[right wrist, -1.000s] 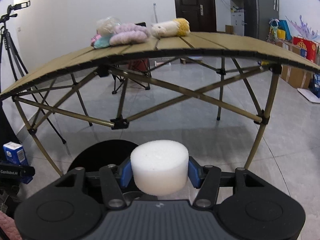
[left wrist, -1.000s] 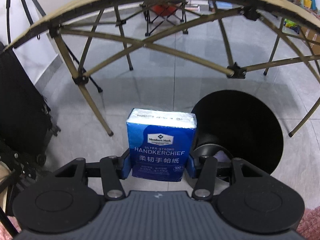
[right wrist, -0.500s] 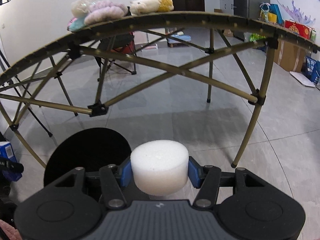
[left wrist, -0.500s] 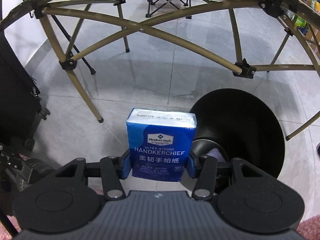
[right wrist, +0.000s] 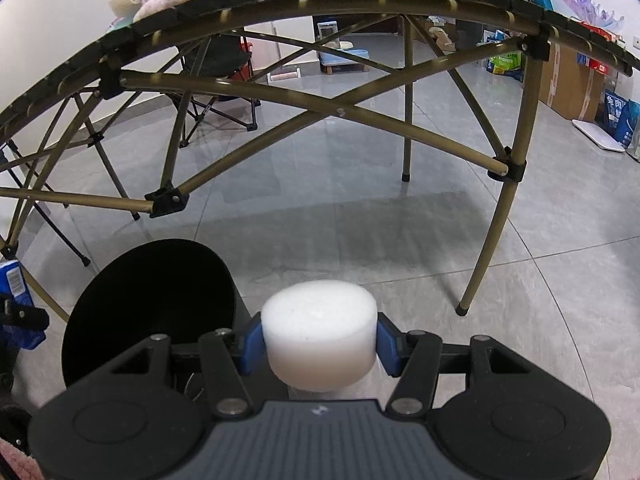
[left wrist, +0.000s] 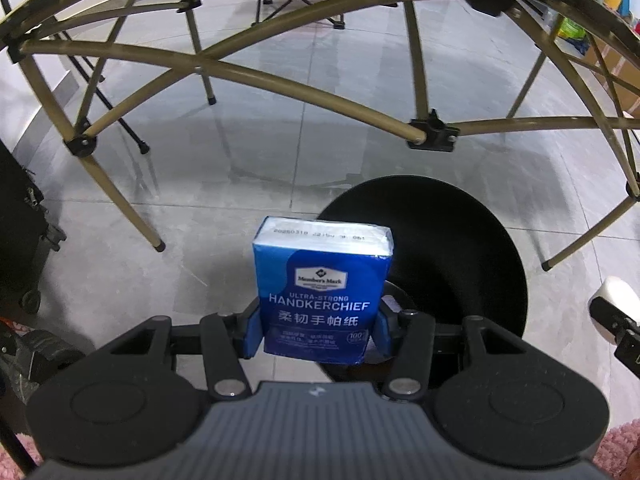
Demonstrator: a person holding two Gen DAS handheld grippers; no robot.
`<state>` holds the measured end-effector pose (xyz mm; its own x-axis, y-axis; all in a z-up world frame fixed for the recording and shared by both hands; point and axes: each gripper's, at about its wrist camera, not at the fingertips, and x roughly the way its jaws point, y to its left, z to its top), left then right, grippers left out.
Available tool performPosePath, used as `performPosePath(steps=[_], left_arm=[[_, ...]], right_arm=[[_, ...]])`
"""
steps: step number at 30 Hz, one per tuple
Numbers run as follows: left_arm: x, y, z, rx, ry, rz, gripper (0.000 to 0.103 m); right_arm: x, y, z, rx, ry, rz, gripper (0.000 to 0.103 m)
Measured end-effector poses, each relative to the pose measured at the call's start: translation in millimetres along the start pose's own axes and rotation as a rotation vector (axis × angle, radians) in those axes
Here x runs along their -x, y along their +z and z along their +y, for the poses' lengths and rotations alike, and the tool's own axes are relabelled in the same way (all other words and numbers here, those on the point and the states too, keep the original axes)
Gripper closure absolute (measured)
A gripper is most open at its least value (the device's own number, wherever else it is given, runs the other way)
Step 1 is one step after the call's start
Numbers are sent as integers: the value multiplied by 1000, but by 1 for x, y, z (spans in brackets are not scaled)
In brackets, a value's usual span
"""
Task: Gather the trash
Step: 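Lower the blue tissue box into the bin and open the left tool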
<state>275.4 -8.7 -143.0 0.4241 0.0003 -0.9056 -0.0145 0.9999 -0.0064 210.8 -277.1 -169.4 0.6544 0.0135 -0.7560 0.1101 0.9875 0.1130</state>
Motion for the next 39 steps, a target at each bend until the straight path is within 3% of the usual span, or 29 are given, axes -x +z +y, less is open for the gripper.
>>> performPosePath(steps=[24,39], left_arm=[[-11,4,-75,-90,-76,36,51],[-27,8,-95,-106,-64,92,49]], right_arm=[[-6,-8,-18,-23,-28,37,48],[-14,-11,-22,-20,-54,66,48]])
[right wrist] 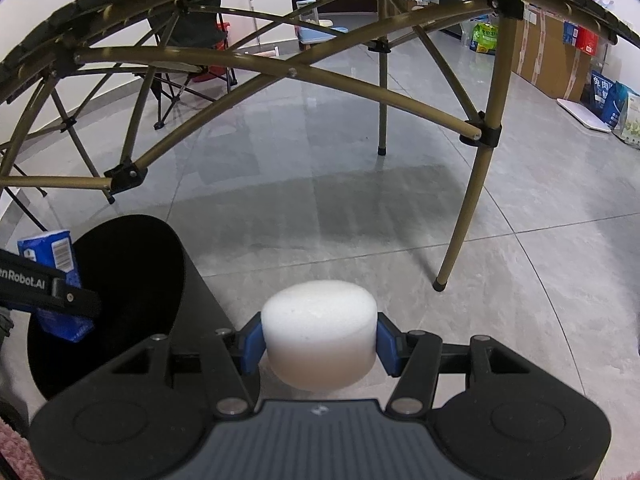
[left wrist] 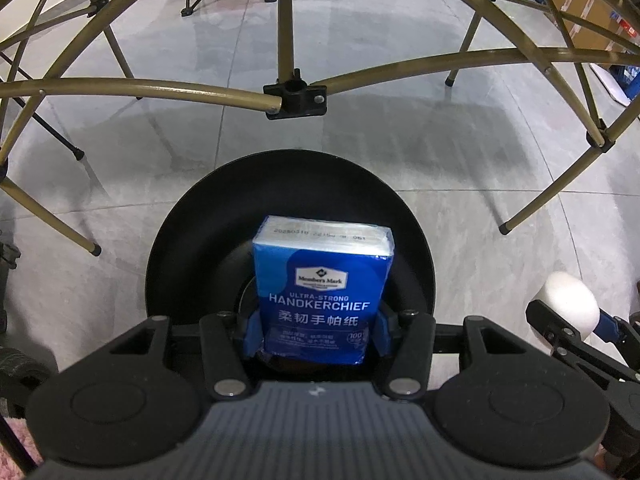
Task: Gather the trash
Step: 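Lower the blue tissue box into the bin and open the left tool, then move the right tool over the bin and release the white round sponge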
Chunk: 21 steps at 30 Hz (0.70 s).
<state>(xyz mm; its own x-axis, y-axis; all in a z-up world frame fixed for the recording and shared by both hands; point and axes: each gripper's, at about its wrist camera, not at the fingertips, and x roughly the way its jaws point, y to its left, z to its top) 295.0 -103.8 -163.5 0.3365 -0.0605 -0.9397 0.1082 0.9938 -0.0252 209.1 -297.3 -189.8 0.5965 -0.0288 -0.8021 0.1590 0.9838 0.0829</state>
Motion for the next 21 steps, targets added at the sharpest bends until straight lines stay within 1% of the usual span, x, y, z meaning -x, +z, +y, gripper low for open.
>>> performPosePath(steps=[1,2,3,4,5,7,12,21], left_arm=[[0,0,0,3,1,4,44],[1,0,0,6,-3,4,33],[2,0,0,8,-4,1,26],[3,1,-1,5,-5,-4,8],[4,1,-2,3,-2,-9,0],[7,0,-3,-2,9,-21,0],[5,-1,-2,-8,14,-13,0],[5,-2,-1,-11,18,-21,0]], right_arm=[[0,0,0,0,-1,1,48],[-1,0,0,0,0,2,48],[-1,-1,0,0,0,3,48],[-1,-1,0,0,0,3,48],[-1,-1,0,0,1,4,48],[-1,-1,0,0,2,5,48],[-1,-1,0,0,3,5,48],[1,-1,3,7,9,5,48]])
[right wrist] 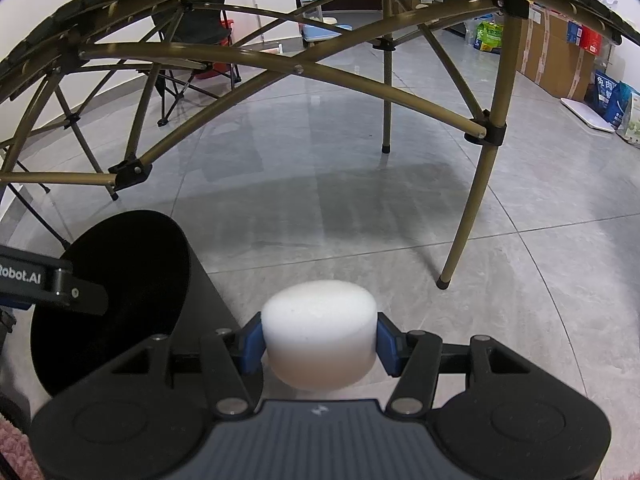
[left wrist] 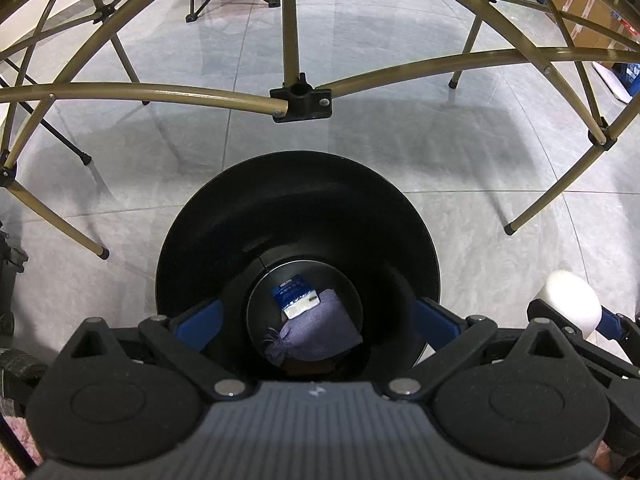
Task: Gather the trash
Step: 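Move the right tool over the bin and release the white round sponge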
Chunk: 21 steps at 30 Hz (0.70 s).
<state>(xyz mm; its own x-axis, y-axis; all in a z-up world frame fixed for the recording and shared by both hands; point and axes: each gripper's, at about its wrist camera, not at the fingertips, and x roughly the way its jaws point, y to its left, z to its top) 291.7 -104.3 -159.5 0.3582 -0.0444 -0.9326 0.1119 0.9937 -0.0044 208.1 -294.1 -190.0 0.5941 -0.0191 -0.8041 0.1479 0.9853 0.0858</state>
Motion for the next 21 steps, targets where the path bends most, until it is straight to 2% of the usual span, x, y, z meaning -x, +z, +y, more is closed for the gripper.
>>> performPosePath(steps=[8,21], left_arm=[[7,-3,7,6,-1,-31,0],[21,-10,31,22,37,-83,0]], right_arm=[[2,-1,2,10,4,5,48],[5,0,20,47,19,30,48]])
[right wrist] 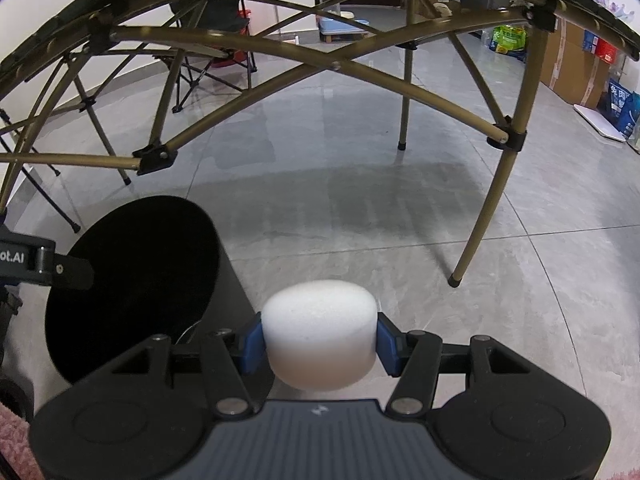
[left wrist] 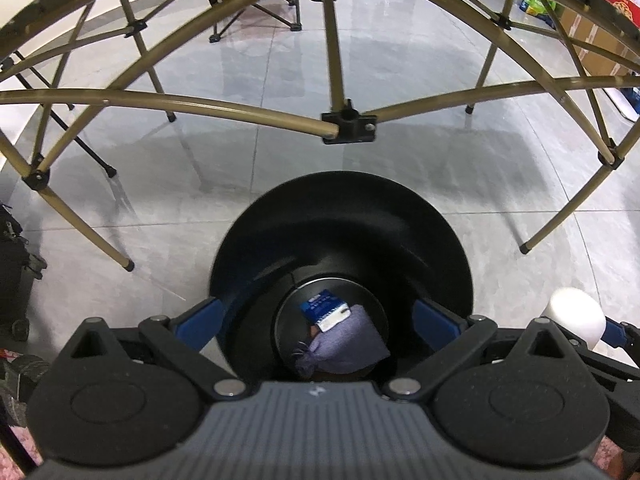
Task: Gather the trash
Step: 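Move the right tool over the bin and release the white round sponge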
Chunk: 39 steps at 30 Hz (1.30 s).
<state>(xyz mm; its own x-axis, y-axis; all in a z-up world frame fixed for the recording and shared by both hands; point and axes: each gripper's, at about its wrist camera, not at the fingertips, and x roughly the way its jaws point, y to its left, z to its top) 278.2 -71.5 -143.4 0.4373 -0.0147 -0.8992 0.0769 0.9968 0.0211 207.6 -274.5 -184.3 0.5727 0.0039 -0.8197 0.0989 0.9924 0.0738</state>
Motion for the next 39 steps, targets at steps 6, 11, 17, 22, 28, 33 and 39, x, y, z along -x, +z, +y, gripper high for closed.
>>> performPosePath(steps=[6,11,17,22,28,33,39], left_arm=[[8,-4,17,18,18,-31,0],[12,-9,36,41,31,-47,0],[18,-13,58,71,49,-68,0],[21,-17,75,99,59,-76,0],[22,-22,96,128,74,-81,0],[24,-26,111,150,87,-85,0],[25,-30,125,165,97,-88,0]], right_arm=[[2,4,15,19,16,15,48],[5,8,31,40,45,17,48],[6,13,50,75,64,20,48],[6,17,67,100,76,26,48],[-1,21,90,140,92,46,48],[-9,22,105,157,93,63,48],[-16,23,120,170,103,81,48]])
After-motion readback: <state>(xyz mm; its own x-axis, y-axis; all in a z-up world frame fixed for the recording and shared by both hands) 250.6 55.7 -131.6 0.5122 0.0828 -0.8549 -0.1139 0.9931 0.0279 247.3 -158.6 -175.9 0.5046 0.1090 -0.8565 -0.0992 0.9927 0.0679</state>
